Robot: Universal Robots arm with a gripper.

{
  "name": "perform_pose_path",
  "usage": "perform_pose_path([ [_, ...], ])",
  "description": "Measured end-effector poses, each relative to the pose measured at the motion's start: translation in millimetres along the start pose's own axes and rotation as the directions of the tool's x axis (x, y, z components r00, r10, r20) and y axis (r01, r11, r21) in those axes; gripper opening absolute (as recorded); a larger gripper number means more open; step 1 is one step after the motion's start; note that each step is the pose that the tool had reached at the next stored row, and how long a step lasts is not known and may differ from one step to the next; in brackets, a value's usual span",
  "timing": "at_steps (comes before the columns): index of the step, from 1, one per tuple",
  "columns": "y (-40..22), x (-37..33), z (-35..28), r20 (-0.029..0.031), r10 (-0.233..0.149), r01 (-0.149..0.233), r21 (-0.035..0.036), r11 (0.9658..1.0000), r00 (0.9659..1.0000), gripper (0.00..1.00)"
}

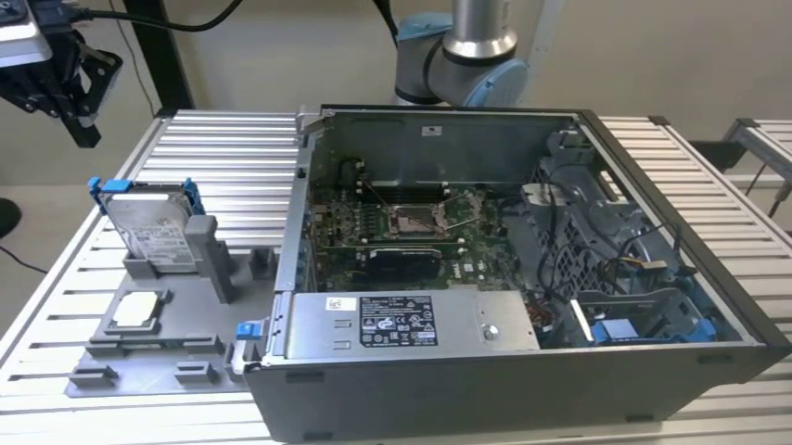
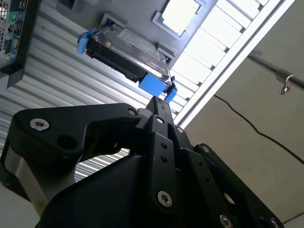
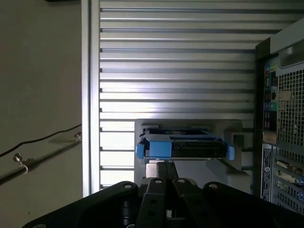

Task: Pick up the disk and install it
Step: 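Reach for the disk, then pick up the disk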

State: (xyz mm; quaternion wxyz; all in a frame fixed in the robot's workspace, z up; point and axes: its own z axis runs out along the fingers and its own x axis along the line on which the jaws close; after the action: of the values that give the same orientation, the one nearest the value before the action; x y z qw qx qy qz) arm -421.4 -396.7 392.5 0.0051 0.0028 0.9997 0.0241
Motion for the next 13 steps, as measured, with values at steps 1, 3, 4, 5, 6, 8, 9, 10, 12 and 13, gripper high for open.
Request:
perform_pose_path([
  [1,0.0,0.0,0.0,0.0000,-0.001,0.001,0.0000,1.0000,1.0000,0.00],
  [3,0.0,0.0,0.0,-0.0001,-0.002,0.002,0.0000,1.0000,1.0000,0.00],
  [4,0.0,0.0,0.0,-0.0001,-0.003,0.003,0.0000,1.0000,1.0000,0.00],
  [5,0.0,0.0,0.0,-0.0002,-0.003,0.003,0.0000,1.0000,1.0000,0.00],
  [6,0.0,0.0,0.0,-0.0002,-0.004,0.004,0.0000,1.0000,1.0000,0.00],
  [8,0.0,0.0,0.0,-0.0002,-0.005,0.005,-0.0001,1.0000,1.0000,0.00],
  [9,0.0,0.0,0.0,-0.0003,-0.006,0.006,-0.0001,1.0000,1.0000,0.00],
  [10,0.0,0.0,0.0,-0.0003,-0.007,0.007,-0.0001,1.0000,1.0000,0.00],
  [12,0.0,0.0,0.0,-0.0004,-0.008,0.008,-0.0001,1.0000,1.0000,0.00],
  [13,0.0,0.0,0.0,-0.0004,-0.009,0.009,-0.0001,1.0000,1.0000,0.00],
])
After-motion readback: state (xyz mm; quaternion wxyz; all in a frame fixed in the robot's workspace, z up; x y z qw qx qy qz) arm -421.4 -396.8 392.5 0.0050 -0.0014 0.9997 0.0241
